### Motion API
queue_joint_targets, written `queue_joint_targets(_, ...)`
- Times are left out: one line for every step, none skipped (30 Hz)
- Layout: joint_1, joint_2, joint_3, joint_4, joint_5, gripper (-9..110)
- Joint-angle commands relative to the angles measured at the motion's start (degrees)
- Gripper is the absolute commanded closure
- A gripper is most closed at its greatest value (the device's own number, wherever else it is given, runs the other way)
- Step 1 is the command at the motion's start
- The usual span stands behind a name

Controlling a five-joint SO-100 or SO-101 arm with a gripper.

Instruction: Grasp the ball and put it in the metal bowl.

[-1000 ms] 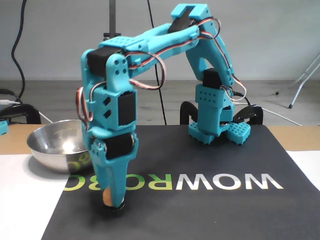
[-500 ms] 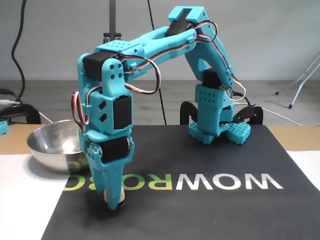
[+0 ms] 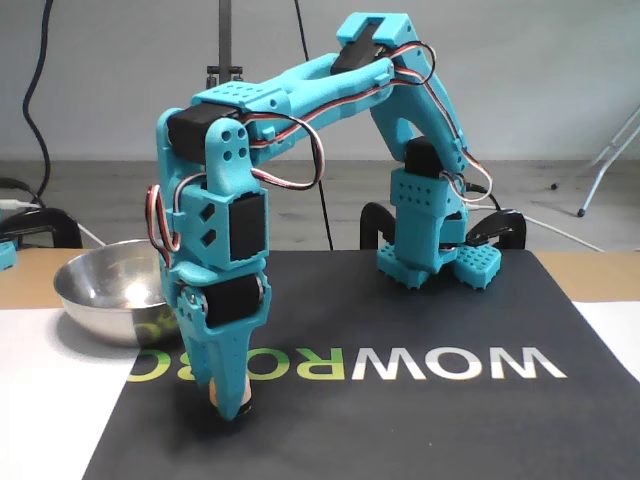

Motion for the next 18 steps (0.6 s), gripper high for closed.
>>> queue_joint_targets(-0.4,0.6,-1.3,0.3,-0.3,53)
queue_joint_targets(-0.4,0.6,-1.3,0.3,-0.3,53)
queue_joint_targets(-0.4,0.6,-1.3,0.3,-0.3,53)
queue_joint_targets(-0.4,0.6,-1.3,0.3,-0.3,53)
queue_joint_targets(-0.4,0.6,-1.3,0.4,-0.3,53)
queue_joint_targets(-0.4,0.6,-1.3,0.4,-0.3,53)
queue_joint_targets(-0.4,0.6,-1.2,0.4,-0.3,53)
queue_joint_targets(-0.4,0.6,-1.2,0.4,-0.3,53)
queue_joint_targets(-0.4,0.6,-1.2,0.4,-0.3,53)
queue_joint_targets(-0.4,0.7,-1.2,0.4,-0.4,53)
queue_joint_targets(-0.4,0.8,-1.2,0.4,-0.4,53)
queue_joint_targets(-0.4,0.9,-1.2,0.4,-0.4,53)
queue_joint_targets(-0.4,1.1,-1.2,0.4,-0.4,53)
queue_joint_targets(-0.4,1.1,-1.2,0.4,-0.4,53)
queue_joint_targets(-0.4,1.2,-1.2,0.4,-0.4,53)
queue_joint_targets(-0.4,1.2,-1.2,0.4,-0.4,53)
queue_joint_targets(-0.4,1.2,-1.2,0.4,-0.4,53)
queue_joint_targets(-0.4,1.2,-1.2,0.5,-0.4,53)
